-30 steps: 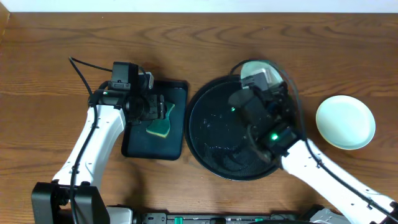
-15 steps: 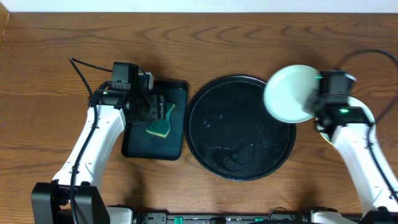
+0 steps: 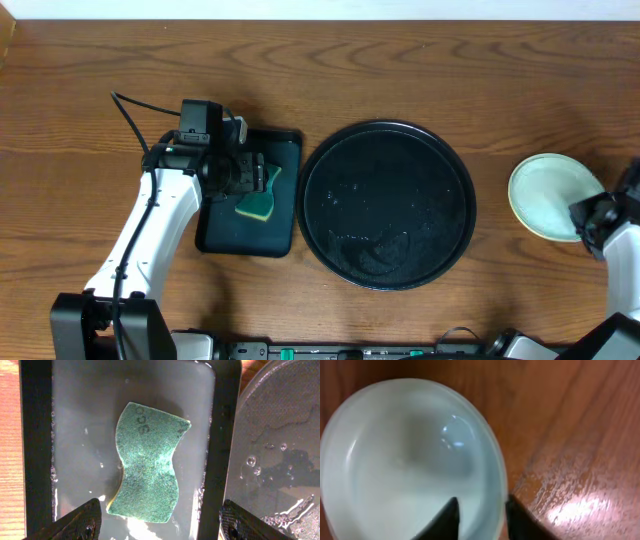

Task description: Clean dirty plates on tray and stack at the side

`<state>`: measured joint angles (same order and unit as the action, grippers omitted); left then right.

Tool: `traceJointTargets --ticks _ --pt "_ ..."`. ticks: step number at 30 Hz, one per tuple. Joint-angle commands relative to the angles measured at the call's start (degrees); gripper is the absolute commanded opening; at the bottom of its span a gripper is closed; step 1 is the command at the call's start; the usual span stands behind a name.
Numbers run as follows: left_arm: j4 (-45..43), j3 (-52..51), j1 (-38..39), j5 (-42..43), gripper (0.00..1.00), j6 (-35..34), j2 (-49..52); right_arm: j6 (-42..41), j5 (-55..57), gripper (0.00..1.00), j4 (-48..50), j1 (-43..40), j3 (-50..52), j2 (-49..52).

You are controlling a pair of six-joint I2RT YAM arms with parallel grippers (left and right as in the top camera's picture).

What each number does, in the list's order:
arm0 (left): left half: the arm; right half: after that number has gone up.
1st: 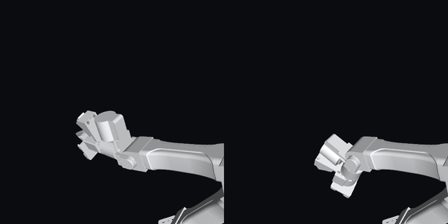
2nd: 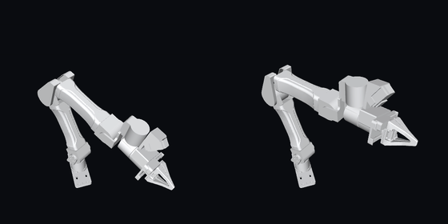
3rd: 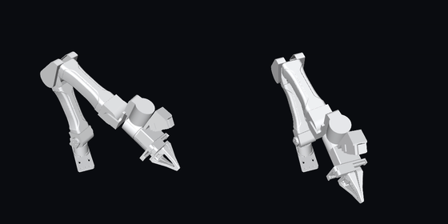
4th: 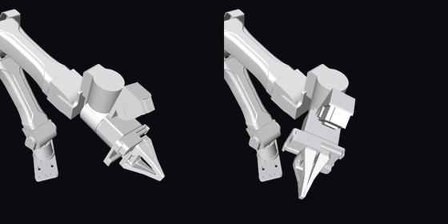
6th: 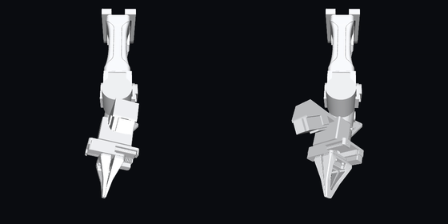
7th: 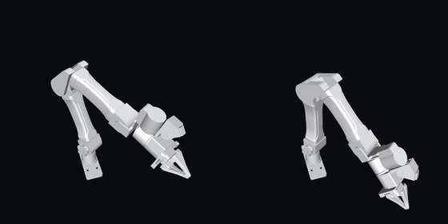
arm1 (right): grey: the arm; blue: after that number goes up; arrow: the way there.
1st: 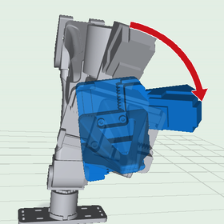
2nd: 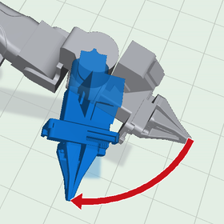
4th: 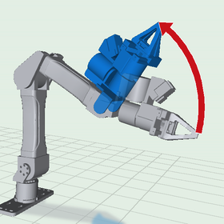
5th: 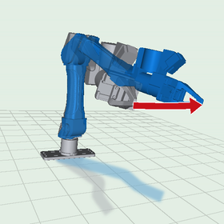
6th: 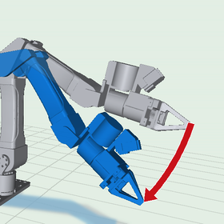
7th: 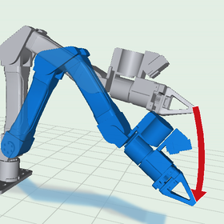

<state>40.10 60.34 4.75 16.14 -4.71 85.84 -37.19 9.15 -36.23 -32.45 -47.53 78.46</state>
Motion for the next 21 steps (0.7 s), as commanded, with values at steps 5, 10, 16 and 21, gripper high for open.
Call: traceJointTargets --ticks 5,10,16,21 --pt "0.15 -0.44 -0.09 -0.57 0.77 -0.33 0.0 18.34 -35.01 0.54 8.52 0.61 0.5 -0.39" --pt "1.09 -0.42 -0.09 -5.4 0.77 -7.34 -0.02 31.3 -49.7 0.73 10.67 7.87 0.5 -0.39" --pt "8.41 2.38 -0.09 -8.57 0.77 -9.14 -0.02 35.69 -37.73 0.99 5.81 21.46 0.04 -0.39" --pt "17.57 4.5 -0.09 -10.84 0.77 -9.09 -0.96 37.68 -25.83 0.99 -5.16 28.92 -2.99 -0.46"
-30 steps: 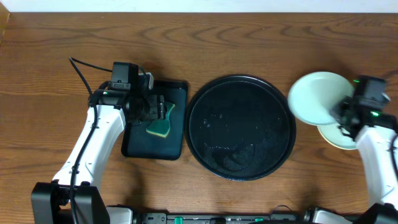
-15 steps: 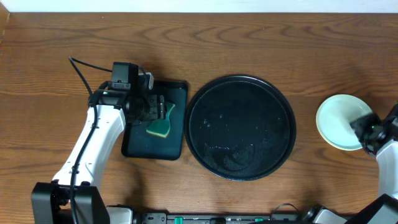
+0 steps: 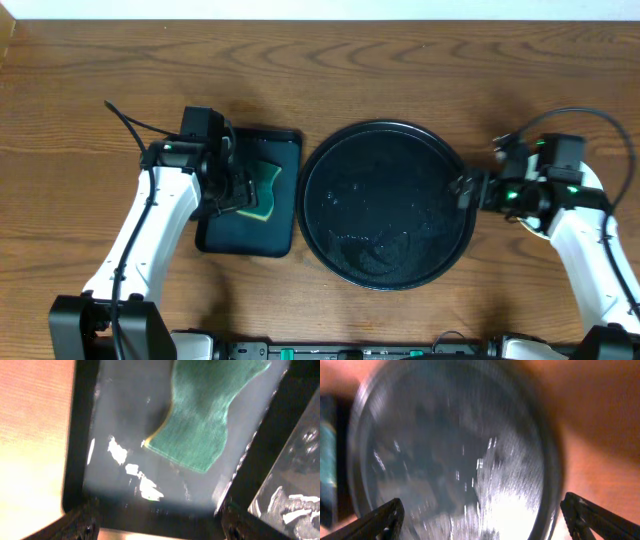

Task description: Clean dirty plates on tray and stack at the side

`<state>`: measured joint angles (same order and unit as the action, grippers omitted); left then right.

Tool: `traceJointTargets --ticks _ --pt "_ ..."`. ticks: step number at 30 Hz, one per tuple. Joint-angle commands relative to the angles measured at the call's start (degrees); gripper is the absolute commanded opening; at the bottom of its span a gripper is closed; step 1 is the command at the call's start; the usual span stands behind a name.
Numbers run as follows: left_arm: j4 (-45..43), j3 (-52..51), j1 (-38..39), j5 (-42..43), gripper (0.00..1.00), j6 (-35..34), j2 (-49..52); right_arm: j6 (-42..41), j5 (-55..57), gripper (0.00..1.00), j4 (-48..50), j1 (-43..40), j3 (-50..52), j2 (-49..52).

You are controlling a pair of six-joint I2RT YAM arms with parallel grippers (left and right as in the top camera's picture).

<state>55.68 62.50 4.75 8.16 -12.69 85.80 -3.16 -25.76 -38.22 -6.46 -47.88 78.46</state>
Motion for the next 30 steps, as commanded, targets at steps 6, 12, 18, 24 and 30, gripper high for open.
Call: traceJointTargets --ticks 6,12,18,24,30 --pt "5.35 0.87 -0.07 -2.86 0.78 -0.46 -7.37 3.02 11.39 0.99 -9.22 4.63 -3.02 -4.2" --pt "0.72 -7.08 0.13 -2.82 0.77 -0.46 -23.47 3.17 13.4 0.99 -10.08 4.68 -0.92 -17.68" --pt "-7.08 -16.17 1.44 -2.67 0.77 -0.13 -42.16 3.41 15.23 0.99 -7.78 4.79 3.93 -35.08" --pt "-7.48 -19.85 1.44 -2.67 0.77 -0.28 -54.9 3.45 15.23 0.99 -8.9 4.79 5.75 -45.97" --pt "-5.88 -19.85 1.44 -2.67 0.78 -0.28 -57.83 3.43 15.21 0.99 -14.53 4.79 5.75 -48.41"
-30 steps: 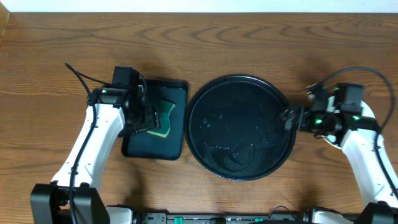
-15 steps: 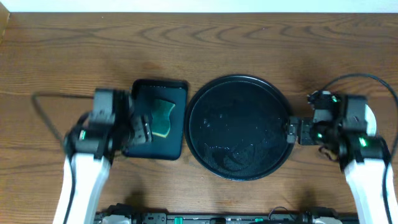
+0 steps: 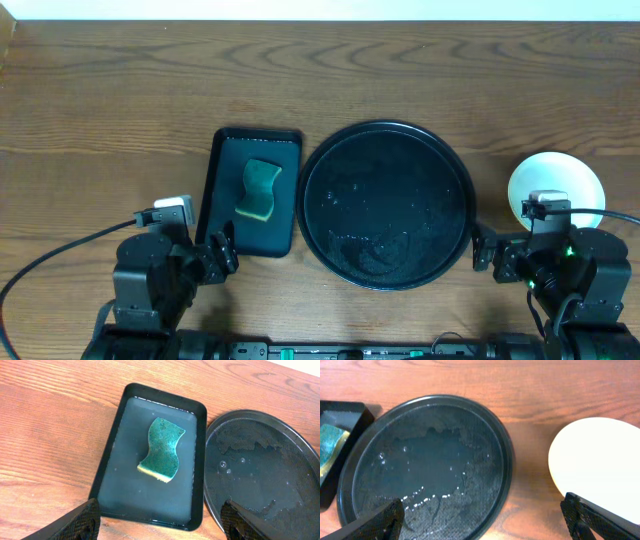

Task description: Clean dirty plates on tray and stack at the side

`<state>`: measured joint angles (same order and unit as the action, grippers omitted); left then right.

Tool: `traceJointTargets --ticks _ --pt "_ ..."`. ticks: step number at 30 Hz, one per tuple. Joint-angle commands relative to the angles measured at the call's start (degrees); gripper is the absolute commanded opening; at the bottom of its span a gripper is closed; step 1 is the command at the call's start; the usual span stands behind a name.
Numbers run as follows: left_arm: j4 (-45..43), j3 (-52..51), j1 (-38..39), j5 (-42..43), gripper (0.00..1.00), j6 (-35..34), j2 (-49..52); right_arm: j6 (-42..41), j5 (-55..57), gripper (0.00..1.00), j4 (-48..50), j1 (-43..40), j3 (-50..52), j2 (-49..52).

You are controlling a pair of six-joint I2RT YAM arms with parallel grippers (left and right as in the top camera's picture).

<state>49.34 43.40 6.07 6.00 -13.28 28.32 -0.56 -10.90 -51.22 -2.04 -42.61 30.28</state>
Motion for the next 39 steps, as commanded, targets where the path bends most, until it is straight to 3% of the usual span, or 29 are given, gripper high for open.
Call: traceJointTargets --ticks 1,11,22,28,35,39 --pt "0.63 -0.74 0.13 -0.5 0.78 0.31 -0.26 0.85 0.35 0.99 -2.43 0.37 0.48 -0.24" --pt "0.96 -0.74 0.13 -0.5 0.77 0.31 -0.13 0.83 0.35 0.99 -8.66 0.37 0.48 -0.24" --pt "0.96 -0.74 0.13 -0.5 0.78 0.31 -0.13 1.07 1.6 0.99 -8.81 0.37 0.83 -4.17" --pt "0.96 -0.74 0.13 -0.5 0.78 0.31 -0.13 4.11 1.64 0.99 3.45 1.6 5.51 -14.69" --pt "0.96 -0.74 0.13 -0.5 0.78 0.31 -0.13 4.48 1.66 0.99 22.67 4.09 18.97 -28.85" --pt "0.96 -0.74 0.13 -0.5 0.78 0.31 -0.13 4.5 2.14 0.99 36.24 4.31 26.16 -29.88"
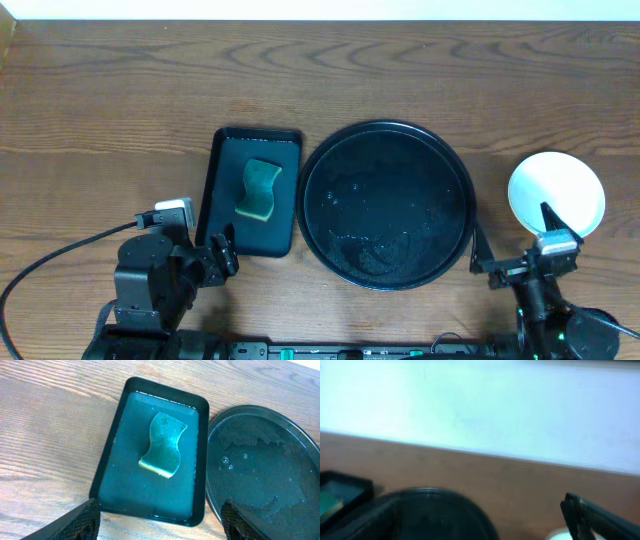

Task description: Clean dirty plates on tray and stack at the side

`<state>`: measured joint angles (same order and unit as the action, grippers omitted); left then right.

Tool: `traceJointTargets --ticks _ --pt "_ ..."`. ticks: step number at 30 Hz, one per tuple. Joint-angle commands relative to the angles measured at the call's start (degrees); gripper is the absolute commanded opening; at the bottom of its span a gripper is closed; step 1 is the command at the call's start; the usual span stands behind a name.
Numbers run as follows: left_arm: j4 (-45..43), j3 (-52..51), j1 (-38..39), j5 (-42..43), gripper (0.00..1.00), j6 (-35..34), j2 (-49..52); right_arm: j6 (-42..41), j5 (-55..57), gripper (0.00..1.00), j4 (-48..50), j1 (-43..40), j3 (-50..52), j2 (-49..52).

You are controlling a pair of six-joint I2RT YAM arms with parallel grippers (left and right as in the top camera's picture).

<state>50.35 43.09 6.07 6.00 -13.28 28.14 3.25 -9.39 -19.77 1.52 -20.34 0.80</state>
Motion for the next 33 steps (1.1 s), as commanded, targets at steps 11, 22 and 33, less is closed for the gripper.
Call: traceJointTargets --ticks 11,22,33 --pt "-0.04 -0.44 0.13 -0.5 0.78 0.31 0.04 0.7 4.68 0.99 23.98 0.83 20.02 -0.5" --pt "-0.04 -0.44 0.13 -0.5 0.78 0.31 0.04 0.22 4.66 0.99 15.87 0.81 20.02 -0.48" --pt "-0.04 -0.44 0.13 -0.5 0.78 0.31 0.04 0.22 4.66 0.99 15.87 0.81 20.02 -0.48"
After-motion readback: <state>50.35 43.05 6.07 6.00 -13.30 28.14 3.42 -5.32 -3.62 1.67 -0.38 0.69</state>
